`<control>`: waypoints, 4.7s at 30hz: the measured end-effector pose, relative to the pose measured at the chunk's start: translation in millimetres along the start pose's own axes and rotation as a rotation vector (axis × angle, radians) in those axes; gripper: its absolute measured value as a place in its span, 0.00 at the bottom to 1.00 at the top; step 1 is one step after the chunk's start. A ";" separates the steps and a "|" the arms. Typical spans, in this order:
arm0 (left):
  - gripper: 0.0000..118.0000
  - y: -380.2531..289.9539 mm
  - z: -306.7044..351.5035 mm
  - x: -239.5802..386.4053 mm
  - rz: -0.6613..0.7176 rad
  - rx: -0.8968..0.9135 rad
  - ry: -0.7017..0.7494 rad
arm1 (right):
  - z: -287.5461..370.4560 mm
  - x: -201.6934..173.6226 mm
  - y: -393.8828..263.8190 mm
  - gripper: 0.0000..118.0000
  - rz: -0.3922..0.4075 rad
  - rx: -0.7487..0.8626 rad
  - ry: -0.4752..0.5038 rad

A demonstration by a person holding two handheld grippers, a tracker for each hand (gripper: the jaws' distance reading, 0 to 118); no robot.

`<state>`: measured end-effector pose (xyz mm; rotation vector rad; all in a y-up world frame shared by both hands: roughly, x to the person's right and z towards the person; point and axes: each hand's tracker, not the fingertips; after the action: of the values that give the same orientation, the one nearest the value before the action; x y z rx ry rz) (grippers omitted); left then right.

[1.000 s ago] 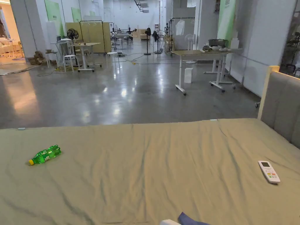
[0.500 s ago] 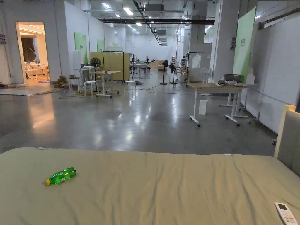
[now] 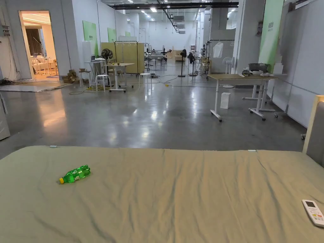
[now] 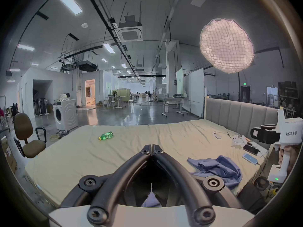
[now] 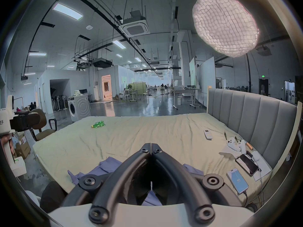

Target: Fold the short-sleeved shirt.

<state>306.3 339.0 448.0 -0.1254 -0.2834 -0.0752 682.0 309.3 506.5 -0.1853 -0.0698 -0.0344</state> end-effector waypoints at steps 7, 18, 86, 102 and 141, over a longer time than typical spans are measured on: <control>0.00 -2.2 -1.9 1.4 -0.003 -0.016 0.011 | -0.2 1.0 -2.7 0.00 -0.014 -0.004 -0.002; 0.00 -28.6 -42.9 -12.6 0.120 -0.187 -0.061 | -2.4 10.1 -21.4 0.00 -0.040 -0.075 -0.024; 0.04 -64.9 -304.8 -35.4 0.085 -0.597 -0.299 | -243.8 215.5 -20.6 0.04 -0.071 -0.638 0.152; 0.04 227.4 -144.6 -135.4 0.099 -0.015 -0.101 | -113.8 190.5 281.1 0.03 -0.021 -0.012 -0.193; 0.04 316.7 -218.4 -128.0 0.035 0.107 0.057 | -163.4 130.8 396.3 0.03 0.131 0.213 -0.318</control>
<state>272.5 630.3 168.0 -0.0216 -0.2278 -0.0287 839.3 664.7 283.4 0.0194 -0.3767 0.1335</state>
